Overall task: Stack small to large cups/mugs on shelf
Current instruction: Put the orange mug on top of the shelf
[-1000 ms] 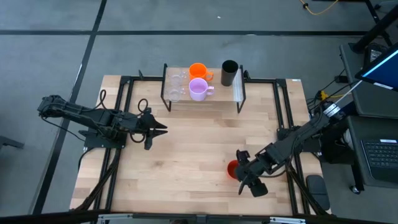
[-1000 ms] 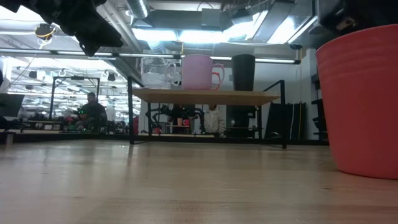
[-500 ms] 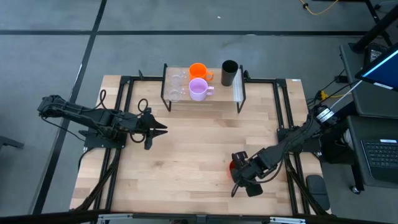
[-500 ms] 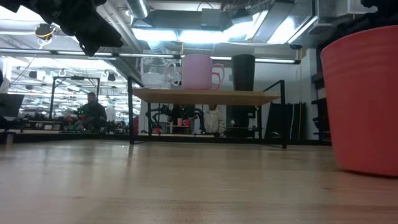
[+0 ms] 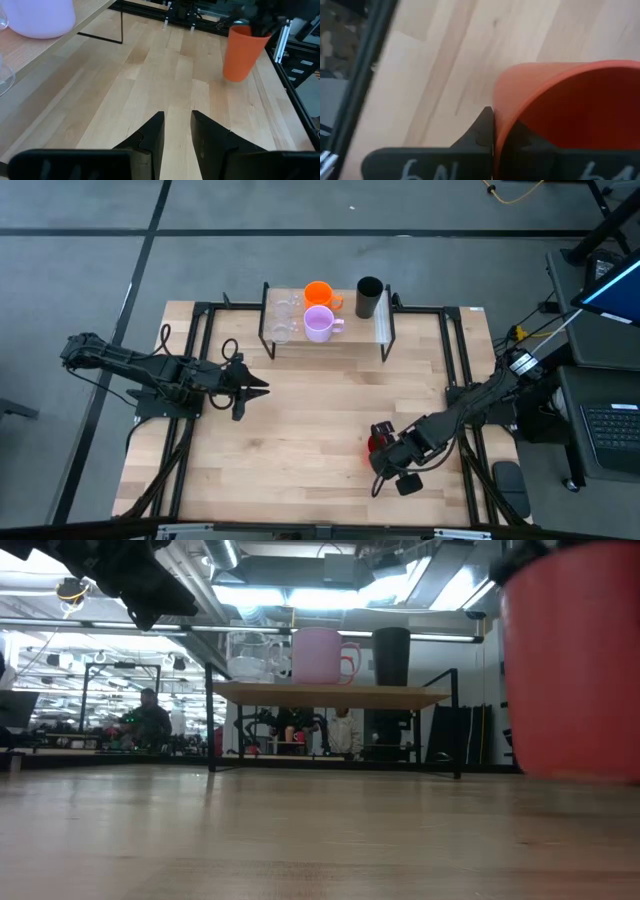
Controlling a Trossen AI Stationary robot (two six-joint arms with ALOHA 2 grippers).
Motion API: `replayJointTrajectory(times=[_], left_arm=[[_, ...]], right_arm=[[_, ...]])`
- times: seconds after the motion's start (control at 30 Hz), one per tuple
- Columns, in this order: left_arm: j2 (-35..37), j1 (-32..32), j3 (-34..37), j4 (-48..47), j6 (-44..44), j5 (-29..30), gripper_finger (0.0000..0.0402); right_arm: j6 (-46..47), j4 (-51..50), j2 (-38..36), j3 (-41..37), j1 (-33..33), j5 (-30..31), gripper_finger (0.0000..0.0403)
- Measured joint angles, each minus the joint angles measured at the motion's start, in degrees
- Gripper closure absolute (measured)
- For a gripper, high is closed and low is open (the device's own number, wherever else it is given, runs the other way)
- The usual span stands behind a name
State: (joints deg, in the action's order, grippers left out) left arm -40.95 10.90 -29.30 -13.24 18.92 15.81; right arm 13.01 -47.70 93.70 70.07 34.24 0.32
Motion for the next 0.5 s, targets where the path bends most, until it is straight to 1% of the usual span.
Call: replayJointTrajectory(times=[0.07, 0.17, 0.3, 0.5], left_arm=[[-0.01, 0.0, 0.0, -0.02, -0.01, 0.01, 0.0312], [-0.01, 0.0, 0.0, -0.03, -0.02, 0.02, 0.0312], [0.0, 0.0, 0.0, -0.06, -0.03, 0.0, 0.0312], [-0.01, 0.0, 0.0, -0.06, -0.04, 0.0, 0.0312]], right_arm=[[-1.2, -2.04, -0.02, 1.99, 0.0, 0.41, 0.0394], [-1.96, -4.13, -0.02, 5.03, 0.02, 2.78, 0.0394], [-2.14, -10.74, -0.04, 9.51, 0.02, 6.91, 0.0394], [-3.27, -19.52, -0.04, 17.74, 0.0, 10.65, 0.0394]])
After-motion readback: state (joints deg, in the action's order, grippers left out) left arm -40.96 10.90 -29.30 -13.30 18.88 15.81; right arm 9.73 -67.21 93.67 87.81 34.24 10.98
